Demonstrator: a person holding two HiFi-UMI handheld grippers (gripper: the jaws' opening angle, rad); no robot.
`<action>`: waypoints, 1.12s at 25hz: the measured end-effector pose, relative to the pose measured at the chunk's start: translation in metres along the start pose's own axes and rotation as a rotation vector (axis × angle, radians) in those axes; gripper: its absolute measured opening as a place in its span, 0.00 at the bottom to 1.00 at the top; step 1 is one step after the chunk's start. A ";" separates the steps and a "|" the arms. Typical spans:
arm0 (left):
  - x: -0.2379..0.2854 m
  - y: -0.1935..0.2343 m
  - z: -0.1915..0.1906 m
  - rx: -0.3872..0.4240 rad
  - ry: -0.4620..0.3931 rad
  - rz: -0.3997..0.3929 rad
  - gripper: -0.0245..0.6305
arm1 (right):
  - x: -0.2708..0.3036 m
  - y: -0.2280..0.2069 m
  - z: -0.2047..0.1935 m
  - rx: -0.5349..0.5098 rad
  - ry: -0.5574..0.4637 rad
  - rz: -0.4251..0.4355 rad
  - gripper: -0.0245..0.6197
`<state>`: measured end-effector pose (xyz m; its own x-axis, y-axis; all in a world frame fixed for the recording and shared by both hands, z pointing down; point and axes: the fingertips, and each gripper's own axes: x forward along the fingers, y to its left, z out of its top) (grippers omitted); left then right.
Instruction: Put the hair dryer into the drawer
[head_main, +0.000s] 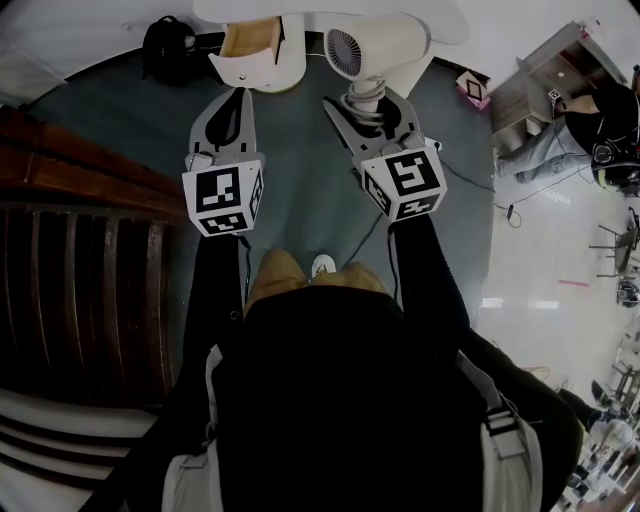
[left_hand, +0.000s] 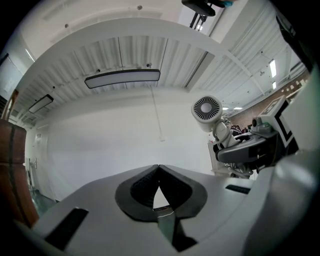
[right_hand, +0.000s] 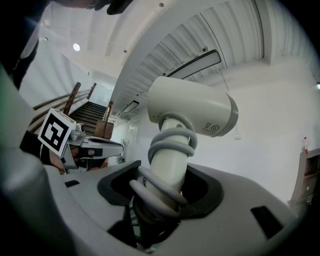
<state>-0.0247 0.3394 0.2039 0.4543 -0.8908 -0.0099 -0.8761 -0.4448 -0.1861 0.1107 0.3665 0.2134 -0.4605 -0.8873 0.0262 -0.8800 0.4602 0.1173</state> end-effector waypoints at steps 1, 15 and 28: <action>-0.001 0.001 -0.001 0.002 0.000 0.001 0.06 | 0.000 -0.001 0.000 0.002 -0.003 -0.003 0.42; 0.038 0.059 -0.034 -0.014 0.031 0.016 0.06 | 0.067 -0.008 -0.016 0.014 0.027 -0.016 0.42; 0.147 0.184 -0.061 -0.005 0.031 -0.004 0.06 | 0.232 -0.026 -0.024 0.031 0.064 -0.036 0.42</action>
<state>-0.1294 0.1206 0.2283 0.4529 -0.8913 0.0218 -0.8749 -0.4490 -0.1816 0.0299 0.1481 0.2400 -0.4213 -0.9028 0.0865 -0.8993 0.4282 0.0890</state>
